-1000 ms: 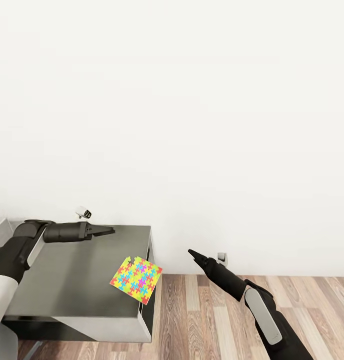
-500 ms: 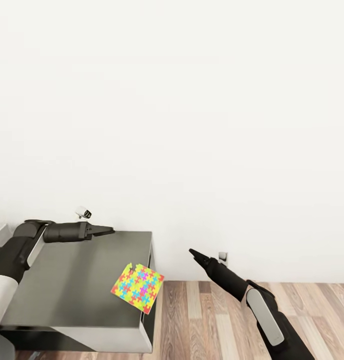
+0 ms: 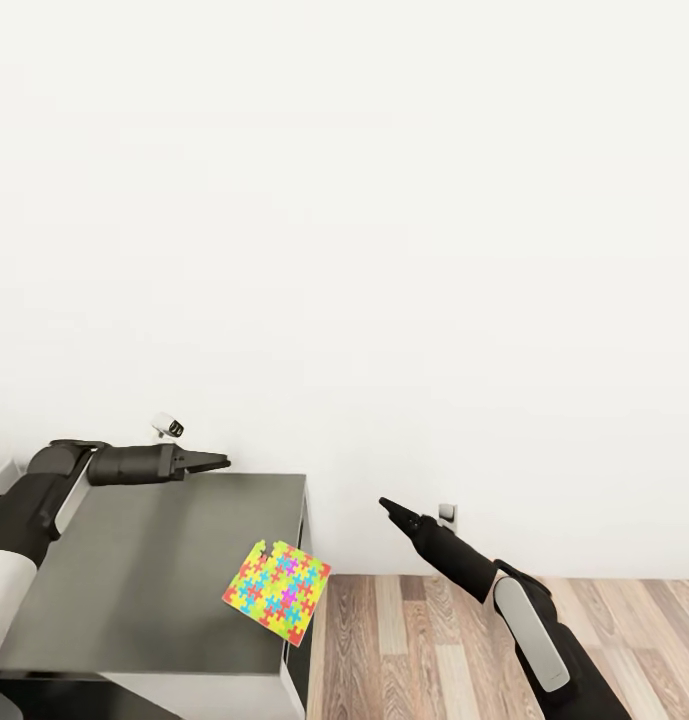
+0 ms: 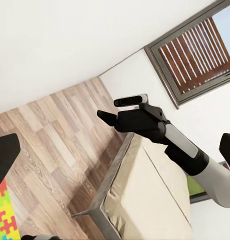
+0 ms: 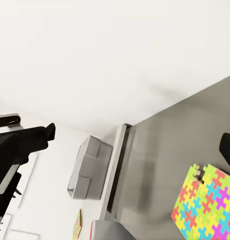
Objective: Put all the toys in the child's room - the three board games (two on the bed and one on the table), the two jigsaw puzzles on the table, and the tennis ball on the table - inside the toy box on the table in the child's room.
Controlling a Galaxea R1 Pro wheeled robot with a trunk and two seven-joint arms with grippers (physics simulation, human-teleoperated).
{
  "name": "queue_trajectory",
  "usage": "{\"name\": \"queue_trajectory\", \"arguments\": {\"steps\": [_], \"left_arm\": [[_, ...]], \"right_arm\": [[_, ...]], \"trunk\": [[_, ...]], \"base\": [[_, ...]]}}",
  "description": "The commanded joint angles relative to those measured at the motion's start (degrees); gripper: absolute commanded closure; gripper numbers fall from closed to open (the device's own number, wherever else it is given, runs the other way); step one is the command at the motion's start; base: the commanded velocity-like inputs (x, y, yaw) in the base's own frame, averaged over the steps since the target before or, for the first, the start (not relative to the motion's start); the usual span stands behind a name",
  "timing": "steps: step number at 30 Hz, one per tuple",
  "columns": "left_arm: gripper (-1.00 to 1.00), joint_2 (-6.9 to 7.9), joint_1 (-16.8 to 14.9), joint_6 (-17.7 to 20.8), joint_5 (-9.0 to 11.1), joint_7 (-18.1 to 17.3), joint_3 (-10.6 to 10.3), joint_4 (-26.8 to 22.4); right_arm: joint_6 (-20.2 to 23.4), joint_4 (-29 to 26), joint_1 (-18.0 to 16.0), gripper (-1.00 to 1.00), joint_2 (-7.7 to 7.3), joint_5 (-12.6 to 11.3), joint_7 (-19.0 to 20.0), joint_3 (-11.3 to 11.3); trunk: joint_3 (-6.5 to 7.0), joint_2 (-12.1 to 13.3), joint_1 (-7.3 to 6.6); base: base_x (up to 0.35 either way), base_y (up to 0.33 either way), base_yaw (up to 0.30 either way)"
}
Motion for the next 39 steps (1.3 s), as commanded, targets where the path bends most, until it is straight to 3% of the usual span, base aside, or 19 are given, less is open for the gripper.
{"name": "queue_trajectory", "arguments": {"steps": [1, 19, 27, 32, 39], "left_arm": [[-1.0, 0.05, -0.06, 0.62, 0.14, -0.16, -0.19, 0.01], [-1.0, 0.08, -0.06, 0.65, 0.11, -0.16, -0.19, 0.18], [-1.0, -0.01, -0.06, 0.77, 0.12, -0.16, -0.19, 0.19], [-1.0, -0.06, -0.06, 1.37, 0.15, -0.16, -0.19, 0.17], [-1.0, 0.02, -0.06, 2.17, 0.18, -0.16, -0.06, 0.12]], "right_arm": [[0.41, -0.02, -0.05, -1.0, -0.03, -0.5, -0.11, 0.05], [0.34, 0.66, -0.11, -1.0, 0.06, -0.2, -0.16, 0.25], [-0.03, 2.07, -0.53, -1.0, 0.07, -0.23, -0.33, 0.11], [-0.99, 6.67, -1.35, -1.0, 0.14, -0.26, -0.96, -0.01], [-1.69, 17.38, -6.04, -1.0, 0.14, -0.32, -1.07, 0.03]], "trunk": [[-0.02, -0.11, 0.04], [1.69, -0.11, 0.04], [1.02, -3.32, 1.8], [0.59, -5.33, 2.89], [-0.02, -8.13, 4.43]], "base": [[0.012, 0.0, 0.0], [0.001, 0.0, 0.0], [0.0, 0.0, 0.0], [0.0, 0.0, 0.0], [0.0, 0.0, 0.007]]}}
